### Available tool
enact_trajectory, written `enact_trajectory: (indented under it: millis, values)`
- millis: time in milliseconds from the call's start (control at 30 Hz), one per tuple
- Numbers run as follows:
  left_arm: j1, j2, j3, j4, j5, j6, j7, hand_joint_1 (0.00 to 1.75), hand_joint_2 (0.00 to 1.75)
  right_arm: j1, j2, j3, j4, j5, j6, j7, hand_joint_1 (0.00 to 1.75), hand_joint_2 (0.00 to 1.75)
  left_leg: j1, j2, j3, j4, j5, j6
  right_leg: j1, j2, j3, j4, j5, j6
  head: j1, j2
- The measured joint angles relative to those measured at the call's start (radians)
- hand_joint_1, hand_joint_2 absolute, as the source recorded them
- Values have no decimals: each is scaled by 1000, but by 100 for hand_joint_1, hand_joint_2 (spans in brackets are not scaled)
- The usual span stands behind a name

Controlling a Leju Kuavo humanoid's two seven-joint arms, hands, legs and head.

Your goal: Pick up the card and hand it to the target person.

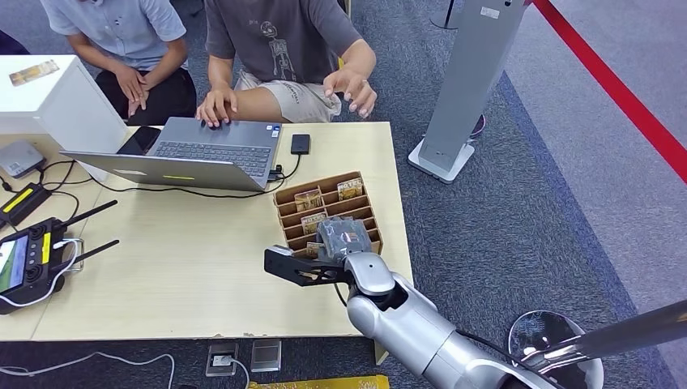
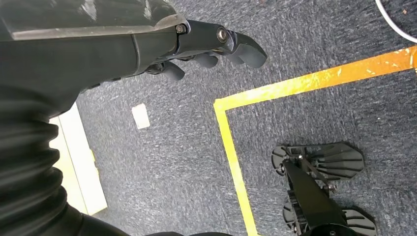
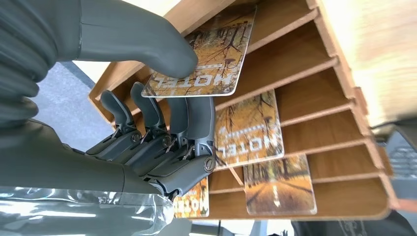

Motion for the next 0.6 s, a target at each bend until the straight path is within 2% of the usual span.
enact_trajectory:
  millis: [433, 600]
  values:
    - [5, 0, 0, 0, 8, 2, -14, 0, 175, -10, -34, -27, -190, -28, 19, 14, 148, 175, 0, 0, 0, 0, 0, 0, 0, 0, 0, 0, 0, 0, 0, 0]
    - [2, 0, 0, 0, -20, -9, -21, 0, 175, -53, -54, -46, -229, -4, 17, 11, 148, 175, 0, 0, 0, 0, 0, 0, 0, 0, 0, 0, 0, 0, 0, 0]
